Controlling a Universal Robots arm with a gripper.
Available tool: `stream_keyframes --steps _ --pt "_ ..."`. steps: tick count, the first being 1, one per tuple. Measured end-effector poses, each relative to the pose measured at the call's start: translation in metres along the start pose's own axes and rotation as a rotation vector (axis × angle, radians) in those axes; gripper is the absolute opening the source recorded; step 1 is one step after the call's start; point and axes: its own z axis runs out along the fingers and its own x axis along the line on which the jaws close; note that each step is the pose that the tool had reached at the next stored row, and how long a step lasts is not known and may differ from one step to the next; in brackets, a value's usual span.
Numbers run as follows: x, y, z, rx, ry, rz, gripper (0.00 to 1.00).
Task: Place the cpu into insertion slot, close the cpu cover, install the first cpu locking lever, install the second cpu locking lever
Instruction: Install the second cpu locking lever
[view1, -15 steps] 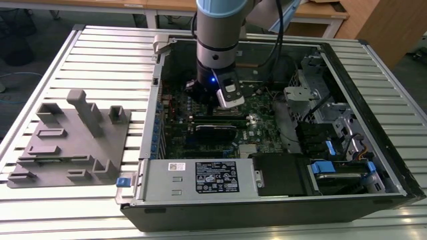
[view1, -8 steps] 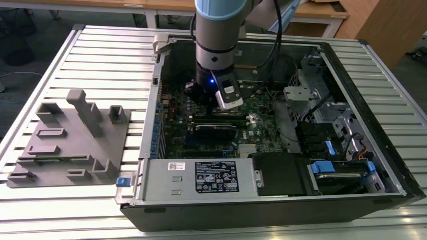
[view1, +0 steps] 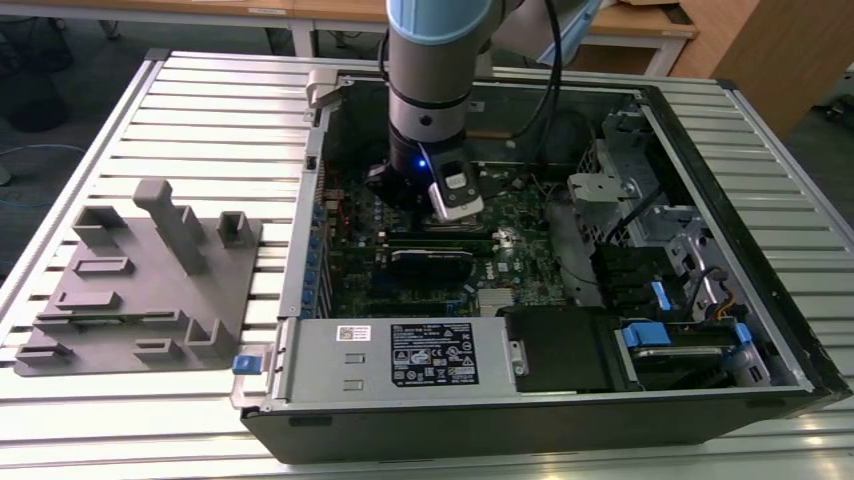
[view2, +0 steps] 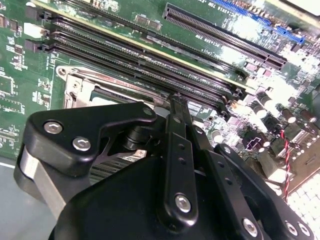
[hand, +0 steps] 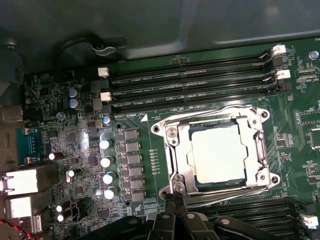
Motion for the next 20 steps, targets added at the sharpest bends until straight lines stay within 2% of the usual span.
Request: stream_keyframes --steps 3,5,12,18,20 --pt "0.0019 -0.0005 0.0009 -0.0011 0.0007 0.0 0.11" --pt "0.0023 -0.0007 0.0012 -0.0054 0.0014 0.0 0.11" --pt "0.003 -0.0005 0.002 -0.0341 0.0049 0.0 0.11" --pt "0.003 -0.0006 0.0014 -0.034 0.0052 0.0 0.11" --pt "0.003 -0.0003 -0.0025 -0.0345 0.0053 0.001 0.11"
